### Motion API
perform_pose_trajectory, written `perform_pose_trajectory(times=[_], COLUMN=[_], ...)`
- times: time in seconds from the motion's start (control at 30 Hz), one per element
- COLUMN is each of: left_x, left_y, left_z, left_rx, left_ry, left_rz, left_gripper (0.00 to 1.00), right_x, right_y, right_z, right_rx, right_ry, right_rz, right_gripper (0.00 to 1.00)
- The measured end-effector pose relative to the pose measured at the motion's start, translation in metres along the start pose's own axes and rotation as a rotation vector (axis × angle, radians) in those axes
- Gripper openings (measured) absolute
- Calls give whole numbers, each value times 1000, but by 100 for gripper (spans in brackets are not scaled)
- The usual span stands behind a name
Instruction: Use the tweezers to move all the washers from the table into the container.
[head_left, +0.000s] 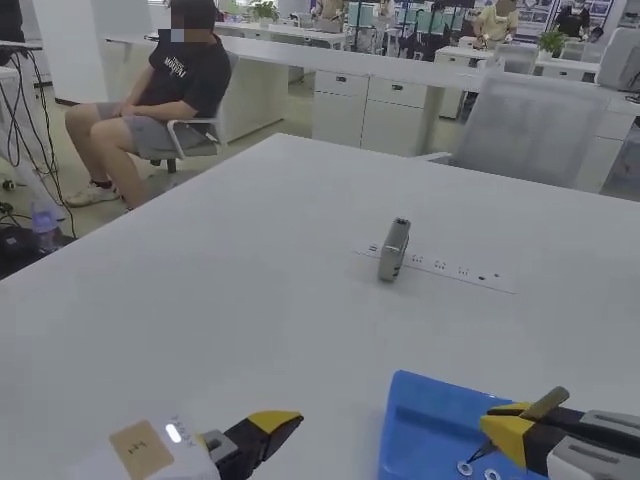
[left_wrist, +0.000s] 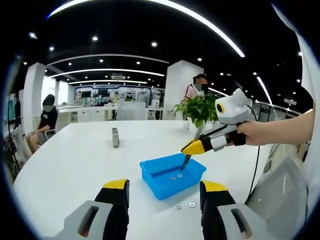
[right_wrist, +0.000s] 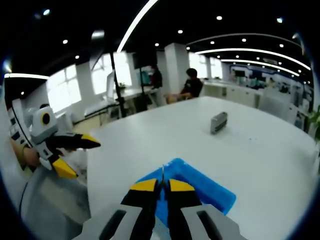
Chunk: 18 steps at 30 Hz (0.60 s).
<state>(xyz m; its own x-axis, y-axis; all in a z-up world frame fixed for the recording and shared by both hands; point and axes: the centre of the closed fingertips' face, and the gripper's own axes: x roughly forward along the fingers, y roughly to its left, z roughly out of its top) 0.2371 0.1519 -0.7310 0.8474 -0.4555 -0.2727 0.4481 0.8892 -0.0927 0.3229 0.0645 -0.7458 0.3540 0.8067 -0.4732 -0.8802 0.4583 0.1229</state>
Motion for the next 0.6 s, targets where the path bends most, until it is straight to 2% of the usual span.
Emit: perform_pose_trajectory(times=[0.3,0.6], left_x=[0,0], left_y=[-1,-1], left_z=[-1,-1], left_rx=[2,2], left_ry=[4,5], left_rz=[-5,-6], left_gripper=[55,55], right_x=[-5,2], right_y=[20,39], right_z=[-14,-41], right_rx=[29,59], right_ry=[18,68], right_rz=[35,83], right_gripper=[3,3])
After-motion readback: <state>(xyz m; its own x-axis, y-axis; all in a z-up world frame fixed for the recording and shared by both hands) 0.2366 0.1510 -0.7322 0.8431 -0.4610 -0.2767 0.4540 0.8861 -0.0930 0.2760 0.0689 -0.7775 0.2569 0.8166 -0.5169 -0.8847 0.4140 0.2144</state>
